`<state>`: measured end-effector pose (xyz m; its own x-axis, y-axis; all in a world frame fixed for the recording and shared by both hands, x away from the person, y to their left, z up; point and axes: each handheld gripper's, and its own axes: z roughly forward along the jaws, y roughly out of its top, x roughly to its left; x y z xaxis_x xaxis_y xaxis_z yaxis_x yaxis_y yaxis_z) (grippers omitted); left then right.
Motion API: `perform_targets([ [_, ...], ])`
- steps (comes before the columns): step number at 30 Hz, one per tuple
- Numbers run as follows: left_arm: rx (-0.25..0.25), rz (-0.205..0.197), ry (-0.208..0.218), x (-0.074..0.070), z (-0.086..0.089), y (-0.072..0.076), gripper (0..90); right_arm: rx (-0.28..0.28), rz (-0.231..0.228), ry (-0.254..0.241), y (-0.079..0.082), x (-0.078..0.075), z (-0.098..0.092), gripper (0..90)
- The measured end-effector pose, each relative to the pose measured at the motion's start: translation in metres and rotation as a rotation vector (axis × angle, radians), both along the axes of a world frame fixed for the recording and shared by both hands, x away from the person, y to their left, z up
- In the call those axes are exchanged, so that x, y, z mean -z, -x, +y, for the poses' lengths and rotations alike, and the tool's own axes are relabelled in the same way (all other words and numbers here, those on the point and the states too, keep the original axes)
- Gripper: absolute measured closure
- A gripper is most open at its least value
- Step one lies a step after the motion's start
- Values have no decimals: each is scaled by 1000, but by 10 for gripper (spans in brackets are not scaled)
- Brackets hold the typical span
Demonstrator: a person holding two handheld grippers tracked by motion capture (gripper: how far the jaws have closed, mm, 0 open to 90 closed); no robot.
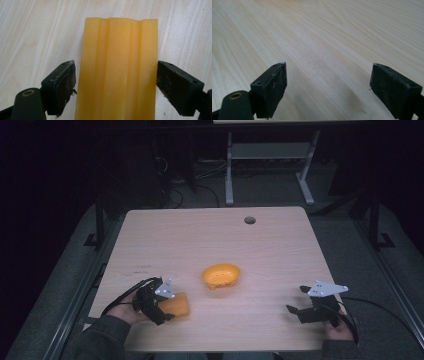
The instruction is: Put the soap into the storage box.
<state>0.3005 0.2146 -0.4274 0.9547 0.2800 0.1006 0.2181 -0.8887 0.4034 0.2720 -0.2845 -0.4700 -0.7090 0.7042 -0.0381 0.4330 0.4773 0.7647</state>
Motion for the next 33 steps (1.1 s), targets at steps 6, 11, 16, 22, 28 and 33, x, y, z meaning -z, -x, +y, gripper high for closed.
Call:
perform_targets([
  [6,8,20,-17,4,-4,-4,167,0,0,-2,0,0,0,137],
  [11,3,39,-24,8,-8,-5,171,-2,0,-1,0,0,0,137],
  [16,0,53,-31,11,-10,-8,174,-3,-1,-2,0,0,0,137],
  [22,-2,71,-27,12,-10,-10,173,-3,-2,-4,0,0,0,137],
  [28,2,75,-49,16,-12,-10,169,-5,0,-4,0,0,0,137],
  [33,-2,97,-42,18,-12,-12,175,-3,-1,-6,0,0,0,137],
])
